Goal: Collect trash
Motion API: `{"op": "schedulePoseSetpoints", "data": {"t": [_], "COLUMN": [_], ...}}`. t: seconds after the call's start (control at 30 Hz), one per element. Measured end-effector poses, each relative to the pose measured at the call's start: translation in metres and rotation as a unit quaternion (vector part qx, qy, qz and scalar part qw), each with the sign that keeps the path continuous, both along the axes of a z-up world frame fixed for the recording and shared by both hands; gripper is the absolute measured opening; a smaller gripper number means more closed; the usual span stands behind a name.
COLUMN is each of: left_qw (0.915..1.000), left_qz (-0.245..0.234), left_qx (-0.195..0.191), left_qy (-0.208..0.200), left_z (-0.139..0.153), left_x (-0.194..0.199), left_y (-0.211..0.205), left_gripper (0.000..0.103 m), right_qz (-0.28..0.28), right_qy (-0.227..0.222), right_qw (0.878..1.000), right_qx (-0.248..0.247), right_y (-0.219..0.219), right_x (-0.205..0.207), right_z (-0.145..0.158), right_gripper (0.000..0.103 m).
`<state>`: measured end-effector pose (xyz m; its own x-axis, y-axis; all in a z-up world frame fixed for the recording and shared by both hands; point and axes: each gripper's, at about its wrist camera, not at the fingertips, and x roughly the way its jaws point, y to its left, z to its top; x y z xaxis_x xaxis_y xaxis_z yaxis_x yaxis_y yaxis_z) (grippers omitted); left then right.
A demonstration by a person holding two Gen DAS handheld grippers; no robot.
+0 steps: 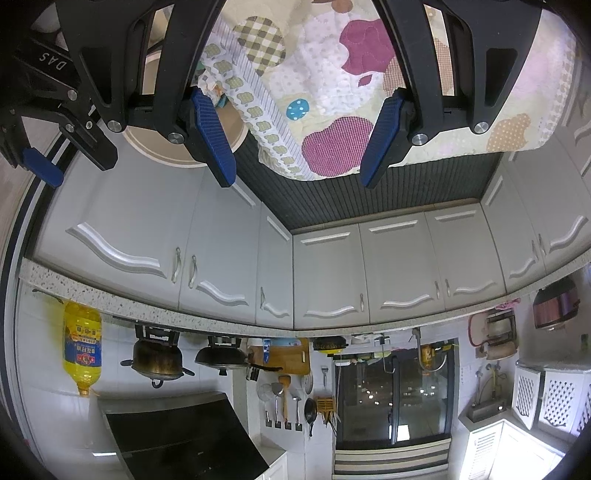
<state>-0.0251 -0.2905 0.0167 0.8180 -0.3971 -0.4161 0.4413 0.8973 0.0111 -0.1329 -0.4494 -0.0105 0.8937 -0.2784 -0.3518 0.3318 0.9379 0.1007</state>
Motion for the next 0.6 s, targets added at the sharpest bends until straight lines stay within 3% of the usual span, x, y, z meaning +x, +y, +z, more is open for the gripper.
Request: {"op": "schedulePoseSetpoints", "data": {"t": [0.6], "left_qw": [0.9999], "left_qz": [0.006], "left_qx": [-0.007], "left_qy": [-0.005], "left_z": [0.0006], "left_x": [0.0017], "left_y": [-0.0024], "left_gripper": [0.069], "right_qz": [-0.001], "right_qy": [-0.007], "right_qw": [1.000], "right_qx": [-0.007], "right_y": [0.0049], "right_x": [0.0029], "right_z": [0.0081], "right_gripper": [0.100]}}
